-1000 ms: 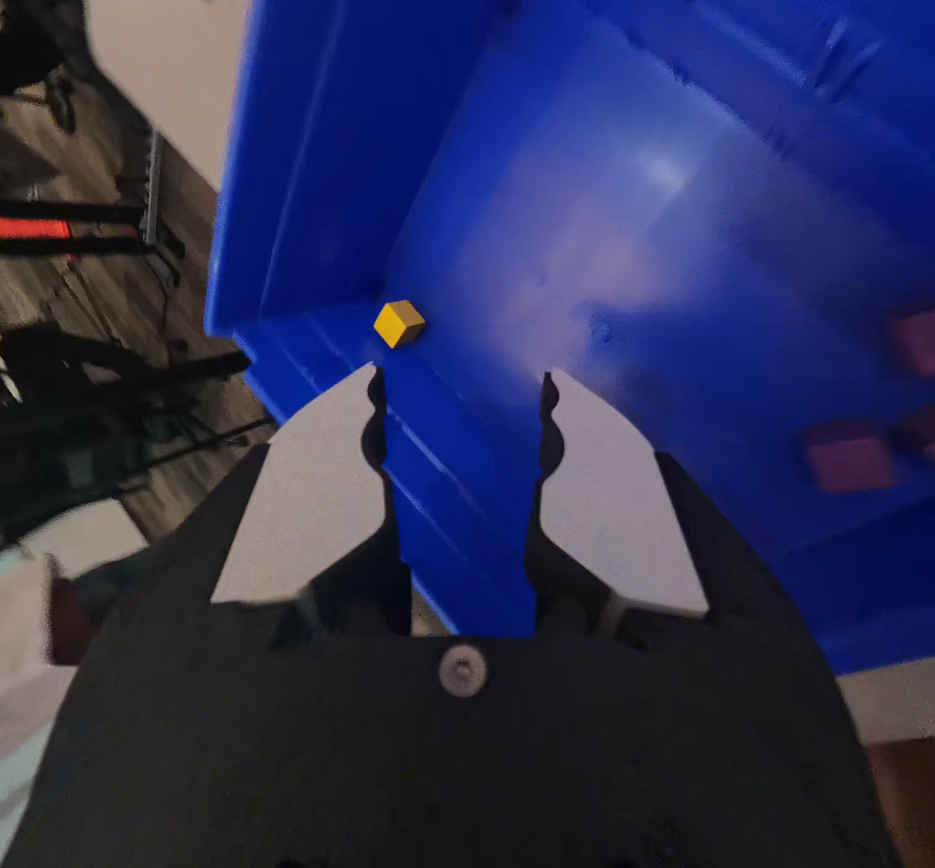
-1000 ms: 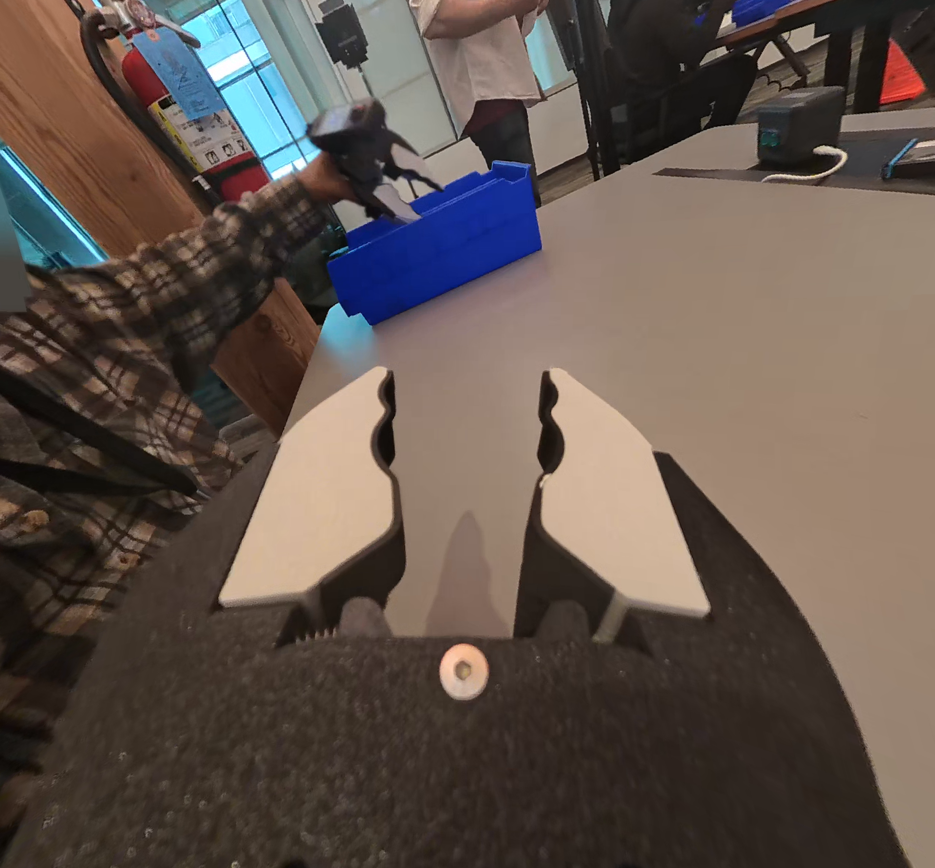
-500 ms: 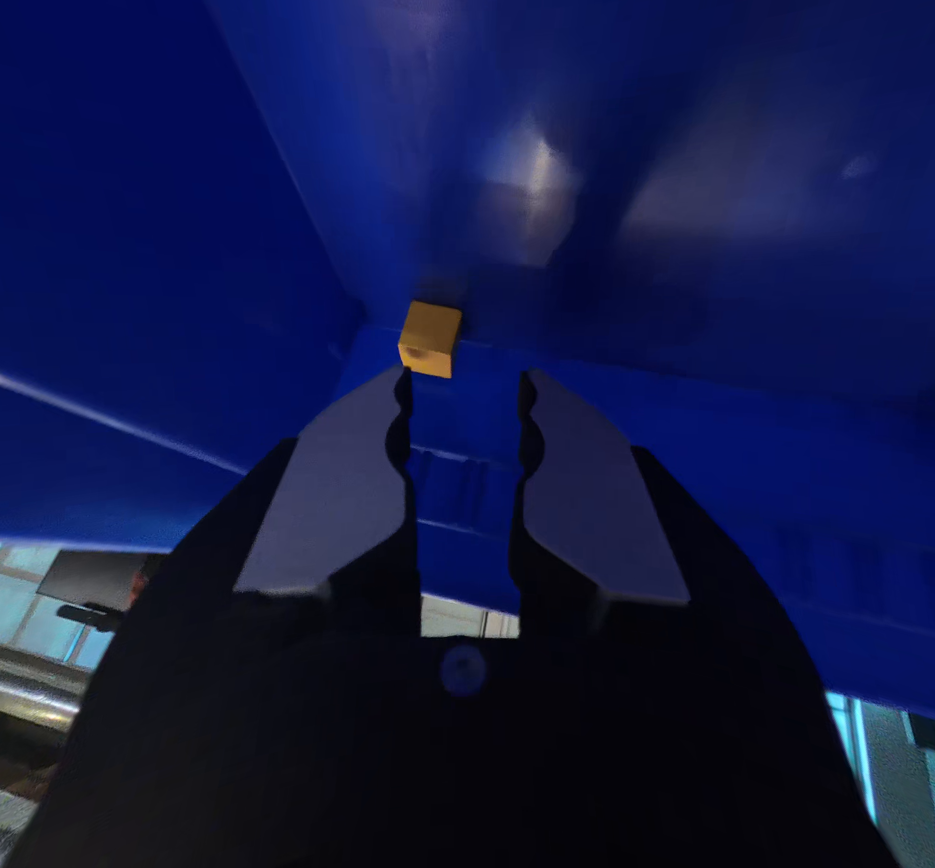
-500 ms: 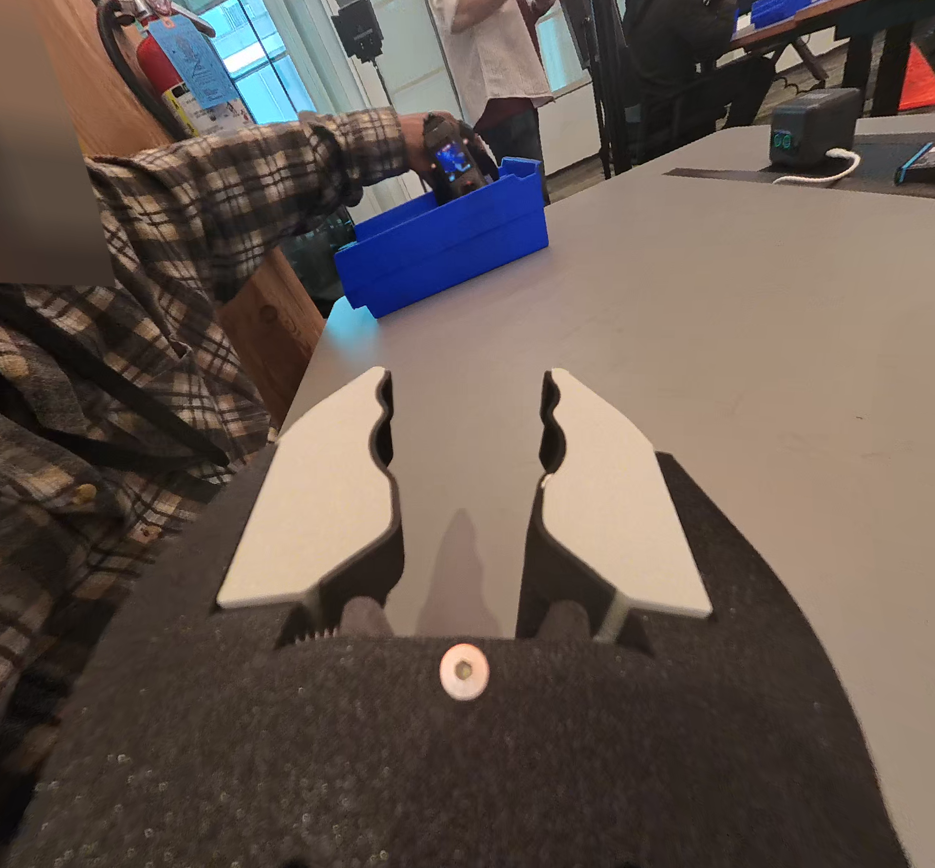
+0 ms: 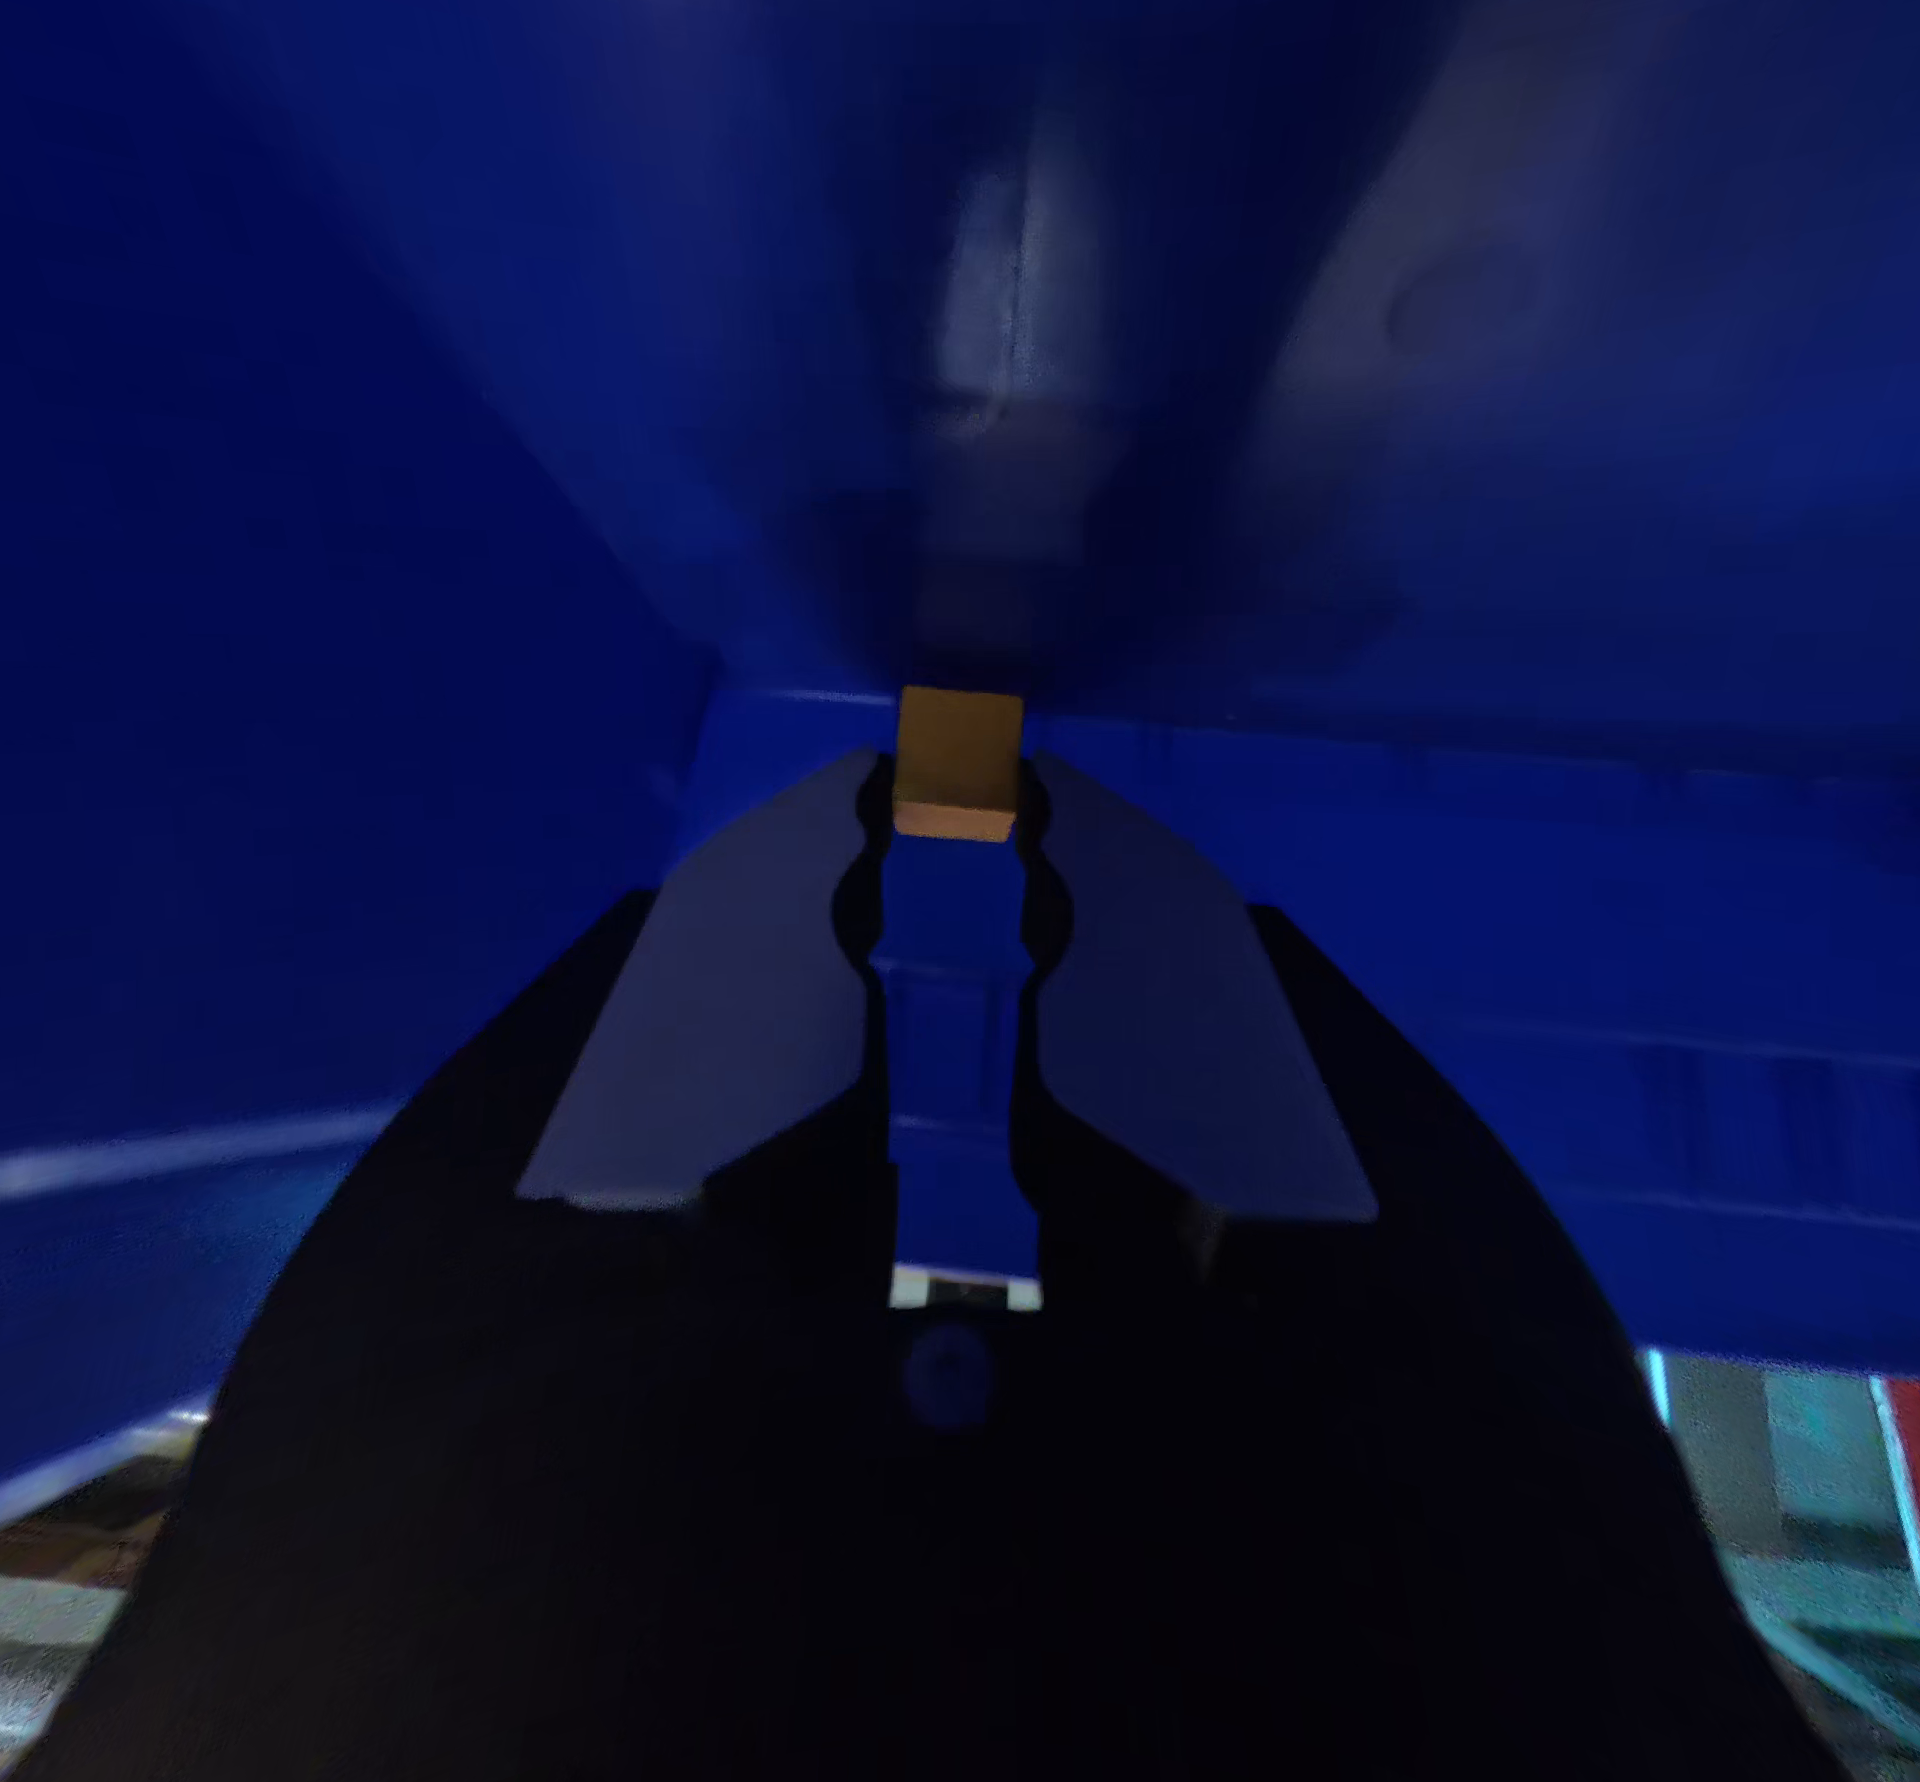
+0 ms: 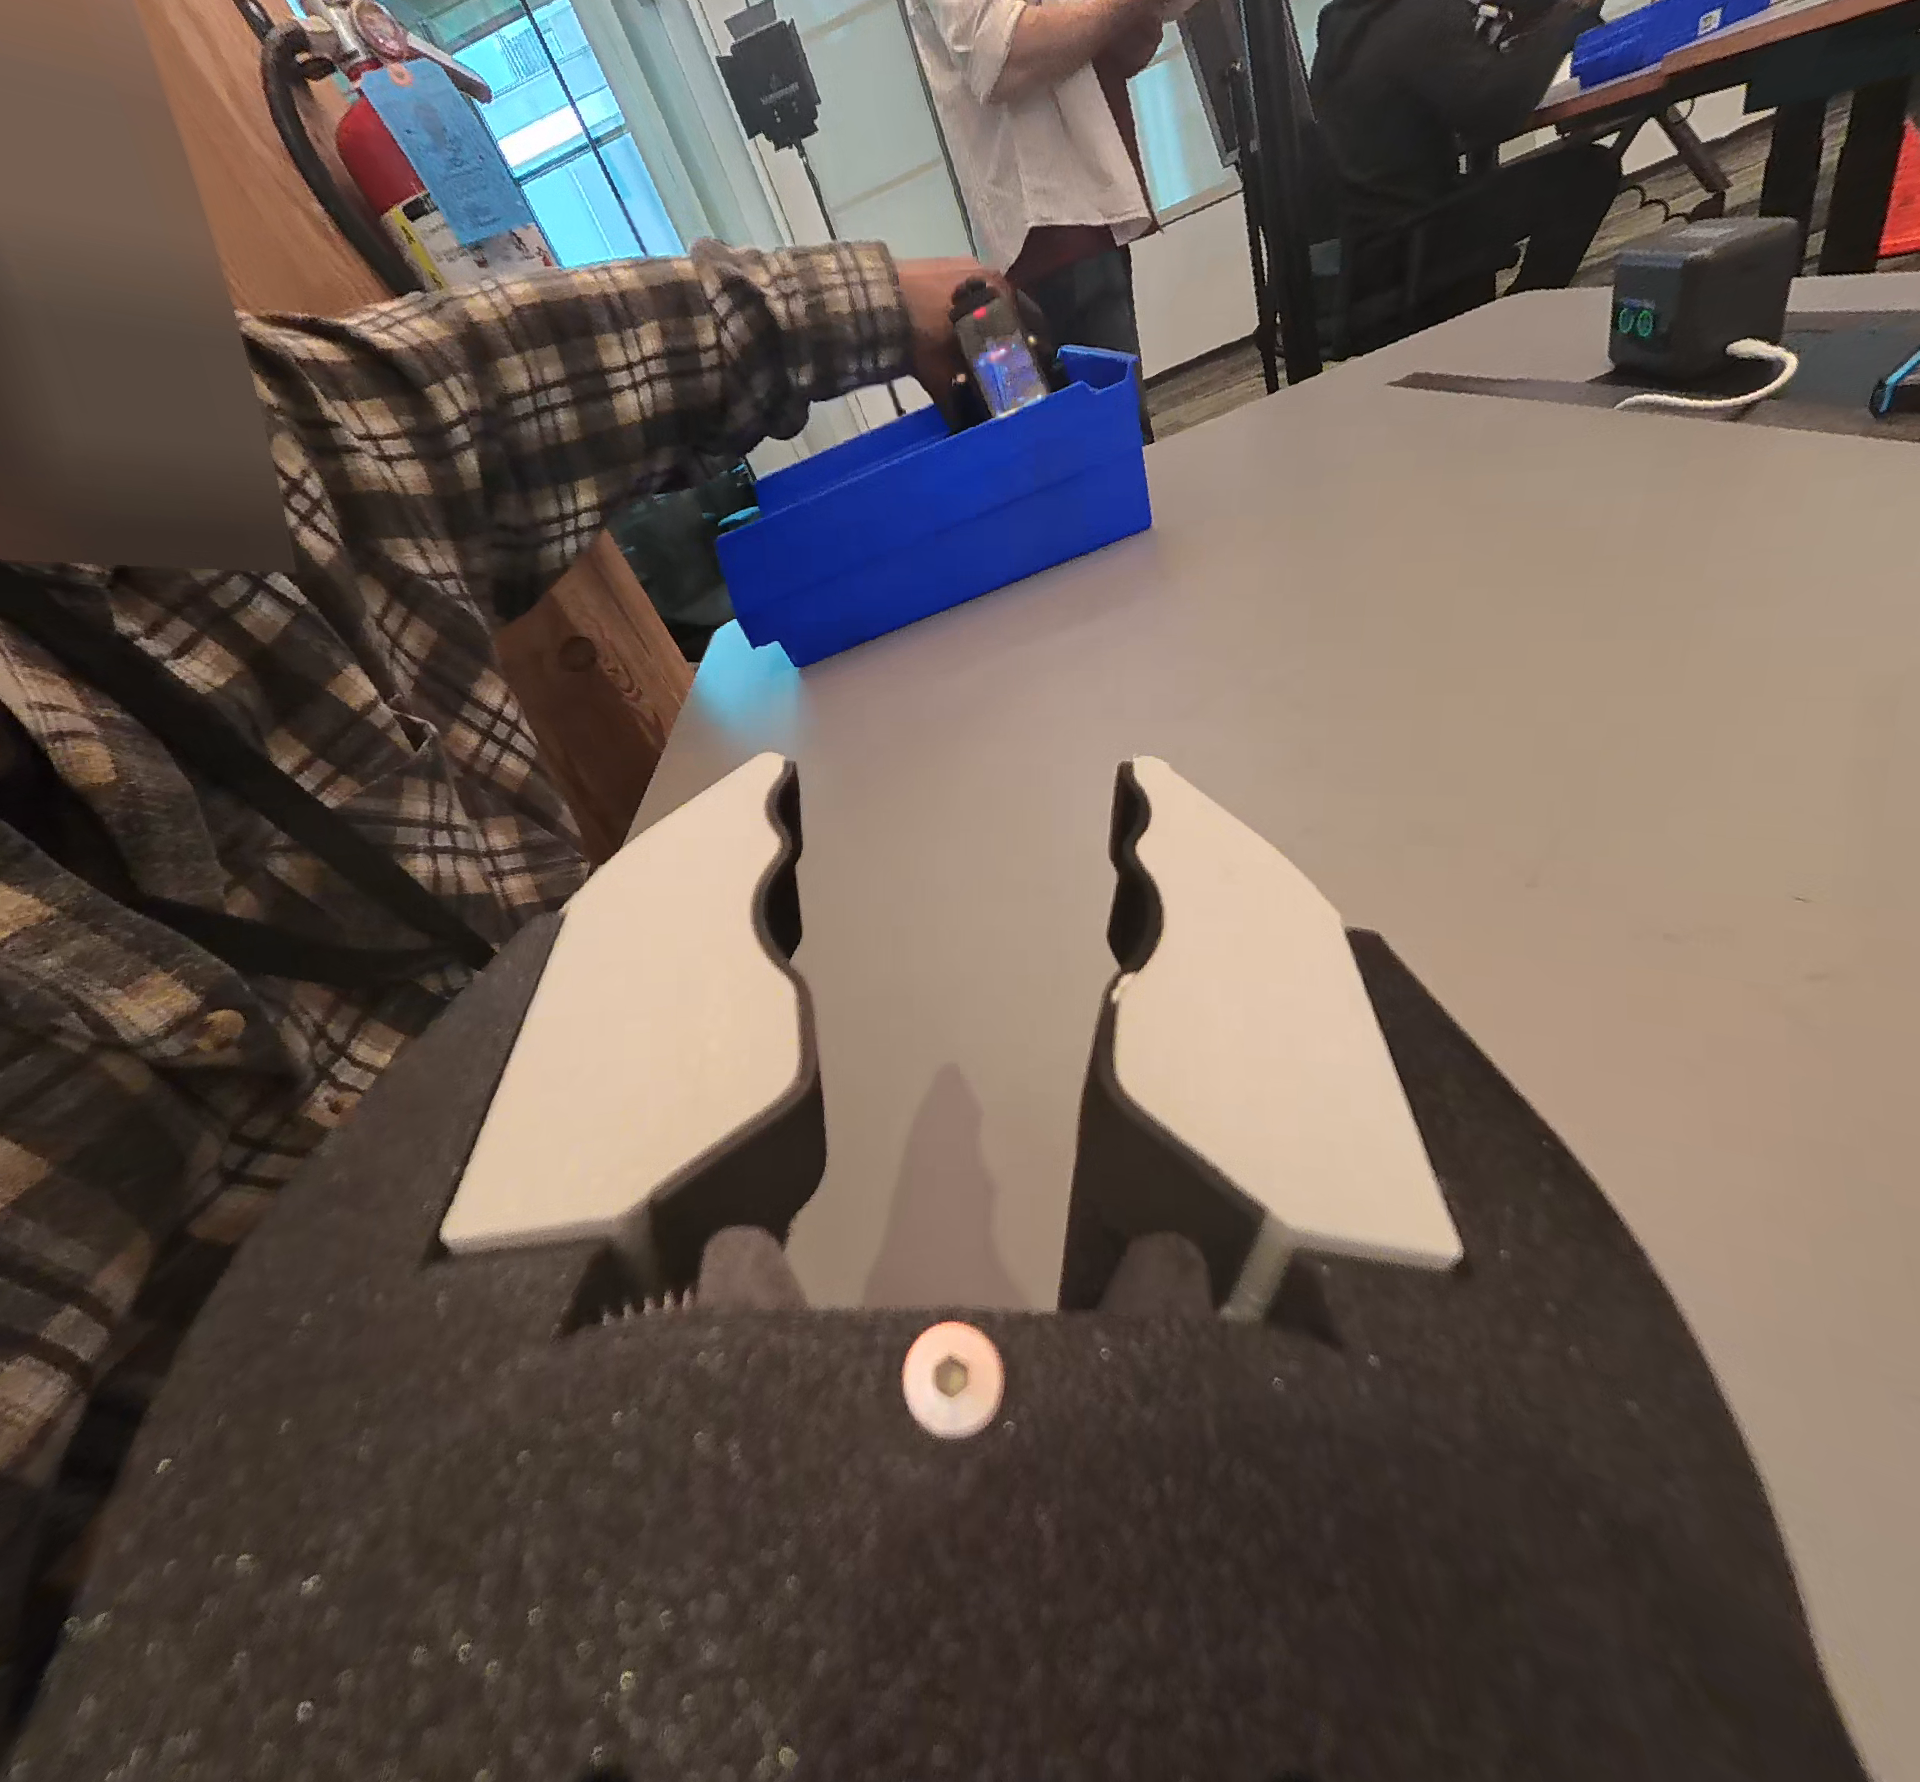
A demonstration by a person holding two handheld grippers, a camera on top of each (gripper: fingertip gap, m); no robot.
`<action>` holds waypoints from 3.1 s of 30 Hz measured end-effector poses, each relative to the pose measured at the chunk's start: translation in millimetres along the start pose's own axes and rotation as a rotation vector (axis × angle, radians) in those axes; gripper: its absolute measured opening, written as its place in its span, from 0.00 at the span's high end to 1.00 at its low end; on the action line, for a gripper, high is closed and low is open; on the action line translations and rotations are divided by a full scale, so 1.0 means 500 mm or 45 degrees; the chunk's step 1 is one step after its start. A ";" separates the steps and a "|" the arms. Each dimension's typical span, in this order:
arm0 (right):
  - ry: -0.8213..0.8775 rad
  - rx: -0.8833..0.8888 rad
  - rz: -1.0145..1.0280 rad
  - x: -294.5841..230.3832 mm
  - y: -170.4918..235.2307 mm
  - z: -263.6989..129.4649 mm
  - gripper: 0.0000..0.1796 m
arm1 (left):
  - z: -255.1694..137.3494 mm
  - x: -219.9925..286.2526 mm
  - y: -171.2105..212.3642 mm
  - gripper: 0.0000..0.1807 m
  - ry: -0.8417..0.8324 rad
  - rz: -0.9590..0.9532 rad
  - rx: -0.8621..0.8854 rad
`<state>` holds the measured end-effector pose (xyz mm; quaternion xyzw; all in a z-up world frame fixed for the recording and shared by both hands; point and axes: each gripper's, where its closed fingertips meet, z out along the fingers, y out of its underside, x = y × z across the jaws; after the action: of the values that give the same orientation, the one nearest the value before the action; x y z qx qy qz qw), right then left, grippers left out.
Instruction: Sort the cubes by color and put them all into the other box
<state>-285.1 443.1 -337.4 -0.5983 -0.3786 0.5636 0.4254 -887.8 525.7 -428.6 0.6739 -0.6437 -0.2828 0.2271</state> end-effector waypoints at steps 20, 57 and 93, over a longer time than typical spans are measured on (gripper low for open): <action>-0.180 -0.007 0.735 -0.025 -0.162 0.053 0.68 | -0.887 0.069 -0.373 0.88 -0.641 -0.818 2.041; 1.535 -0.766 0.684 0.234 -0.103 -0.870 0.88 | -1.040 0.175 -0.832 0.74 -0.340 -0.258 2.501; 0.438 -0.107 0.035 0.047 -0.152 -0.171 0.69 | -0.966 0.228 -0.635 0.74 -0.394 -0.560 2.459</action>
<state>-196.0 484.6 -274.4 -0.7083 -0.3153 0.4423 0.4509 -326.3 405.8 -295.6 0.6294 -0.4810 0.2408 -0.5608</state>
